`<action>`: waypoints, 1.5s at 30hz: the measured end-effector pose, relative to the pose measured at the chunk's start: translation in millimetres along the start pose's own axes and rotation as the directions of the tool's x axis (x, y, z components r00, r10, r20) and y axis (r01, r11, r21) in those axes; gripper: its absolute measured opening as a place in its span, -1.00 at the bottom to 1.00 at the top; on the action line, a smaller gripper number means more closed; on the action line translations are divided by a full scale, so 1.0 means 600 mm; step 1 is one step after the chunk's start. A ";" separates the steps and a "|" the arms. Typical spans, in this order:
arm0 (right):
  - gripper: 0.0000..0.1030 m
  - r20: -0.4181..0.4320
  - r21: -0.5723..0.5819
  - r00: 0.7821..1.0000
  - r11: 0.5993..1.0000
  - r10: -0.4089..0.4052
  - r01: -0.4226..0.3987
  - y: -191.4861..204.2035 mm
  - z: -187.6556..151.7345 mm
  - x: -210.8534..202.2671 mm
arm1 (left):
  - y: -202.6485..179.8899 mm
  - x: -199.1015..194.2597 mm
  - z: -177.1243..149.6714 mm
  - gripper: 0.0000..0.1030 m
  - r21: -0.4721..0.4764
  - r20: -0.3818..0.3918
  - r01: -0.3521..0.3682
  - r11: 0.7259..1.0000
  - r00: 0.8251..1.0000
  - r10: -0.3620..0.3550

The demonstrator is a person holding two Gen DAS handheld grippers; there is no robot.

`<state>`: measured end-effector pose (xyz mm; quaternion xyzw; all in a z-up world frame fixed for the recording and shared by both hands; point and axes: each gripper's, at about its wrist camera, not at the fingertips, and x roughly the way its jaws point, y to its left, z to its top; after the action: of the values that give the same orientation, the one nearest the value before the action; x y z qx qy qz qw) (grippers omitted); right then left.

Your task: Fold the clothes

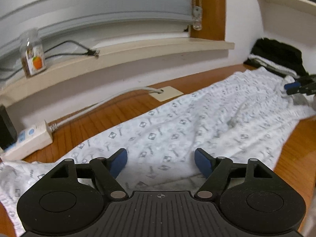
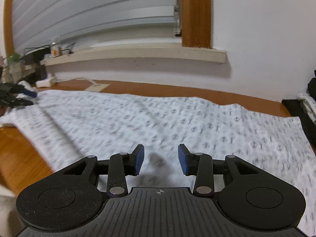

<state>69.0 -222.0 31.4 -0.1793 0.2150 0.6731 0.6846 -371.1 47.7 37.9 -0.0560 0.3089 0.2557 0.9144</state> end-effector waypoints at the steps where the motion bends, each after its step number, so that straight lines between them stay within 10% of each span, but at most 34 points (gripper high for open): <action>1: -0.22 -0.009 -0.007 1.000 1.000 0.008 -0.008 0.006 -0.005 -0.007 | -0.007 -0.003 0.000 0.63 0.011 0.000 0.003 1.000 1.000 -0.003; 13: -0.21 -0.060 -0.078 0.998 0.996 0.027 -0.032 0.077 -0.041 -0.046 | -0.104 -0.008 0.014 0.55 0.214 -0.004 -0.087 0.973 0.996 0.090; 25: -0.22 -0.069 -0.334 0.997 0.942 0.017 -0.039 0.180 -0.033 -0.047 | -0.224 0.022 0.010 0.48 0.512 0.051 -0.242 0.824 0.966 0.252; 34: -0.28 -0.086 -0.474 0.992 0.880 -0.094 0.042 0.187 -0.049 -0.033 | -0.198 0.035 0.018 -0.21 0.455 -0.005 -0.144 0.879 0.987 0.164; 38: -0.81 -0.080 -0.476 0.991 0.878 -0.111 0.060 0.182 -0.053 -0.036 | -0.195 0.027 0.013 -0.21 0.439 -0.008 -0.123 0.890 0.990 0.140; 45: -0.90 -0.020 -0.483 0.991 0.869 -0.136 0.109 0.182 -0.046 -0.041 | -0.224 0.011 0.010 -0.18 0.490 0.006 -0.126 0.862 0.990 0.142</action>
<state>-41.4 -254.4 25.9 -0.3747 0.0474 0.6556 0.6538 -295.8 -63.9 31.4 0.1948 0.3805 0.2312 0.8740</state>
